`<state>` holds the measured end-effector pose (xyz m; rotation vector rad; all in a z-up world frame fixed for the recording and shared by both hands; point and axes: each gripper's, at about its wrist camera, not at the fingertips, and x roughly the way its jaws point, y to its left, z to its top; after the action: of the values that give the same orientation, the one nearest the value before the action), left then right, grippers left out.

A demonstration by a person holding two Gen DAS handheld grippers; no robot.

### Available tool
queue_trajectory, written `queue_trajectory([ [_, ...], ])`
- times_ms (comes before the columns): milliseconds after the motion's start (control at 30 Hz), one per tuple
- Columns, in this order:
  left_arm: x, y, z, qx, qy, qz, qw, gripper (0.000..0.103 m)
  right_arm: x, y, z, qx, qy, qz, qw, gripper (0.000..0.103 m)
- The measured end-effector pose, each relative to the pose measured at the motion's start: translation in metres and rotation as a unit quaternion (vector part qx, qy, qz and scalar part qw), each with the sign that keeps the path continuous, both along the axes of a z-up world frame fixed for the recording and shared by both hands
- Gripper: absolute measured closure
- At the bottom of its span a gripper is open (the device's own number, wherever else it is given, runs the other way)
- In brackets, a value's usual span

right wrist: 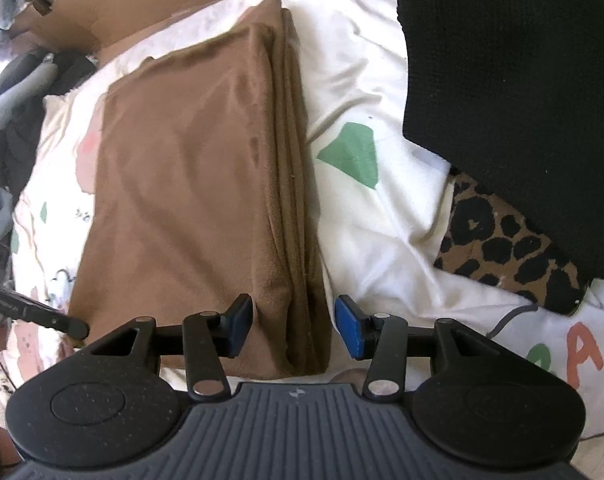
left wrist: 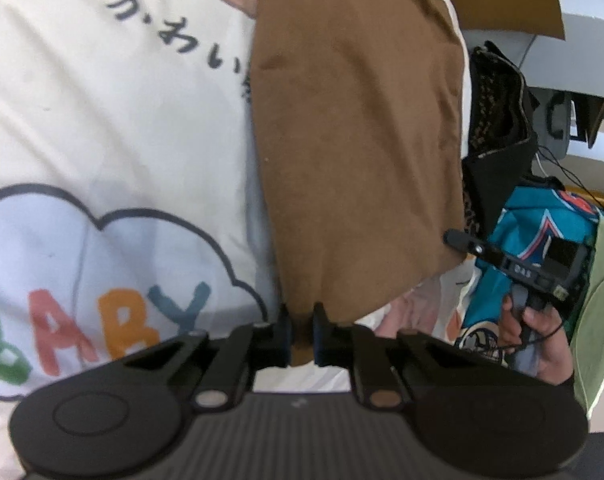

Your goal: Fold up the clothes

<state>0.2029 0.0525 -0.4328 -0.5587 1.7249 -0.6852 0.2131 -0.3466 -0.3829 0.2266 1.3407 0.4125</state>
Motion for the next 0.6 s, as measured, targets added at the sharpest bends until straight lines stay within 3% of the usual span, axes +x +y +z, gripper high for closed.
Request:
queue_trajectory([
  [167,0.001,0.005,0.004,0.007,-0.008,0.002,0.9999,0.094,-0.006,-0.003,0.0,0.032,0.015,-0.012,0.999,0.052],
  [333,0.004,0.014,0.011,0.015,-0.022,0.005,0.9996,0.094,-0.007,0.005,-0.004,0.034,0.022,-0.009,0.999,0.052],
  [567,0.007,0.023,0.013,0.016,-0.022,0.017,0.9995,0.094,-0.007,0.008,-0.027,0.053,0.047,-0.021,0.997,0.051],
  [600,0.006,0.022,0.013,0.014,-0.022,0.017,0.9995,0.094,-0.007,0.008,-0.029,0.057,0.048,-0.022,0.997,0.056],
])
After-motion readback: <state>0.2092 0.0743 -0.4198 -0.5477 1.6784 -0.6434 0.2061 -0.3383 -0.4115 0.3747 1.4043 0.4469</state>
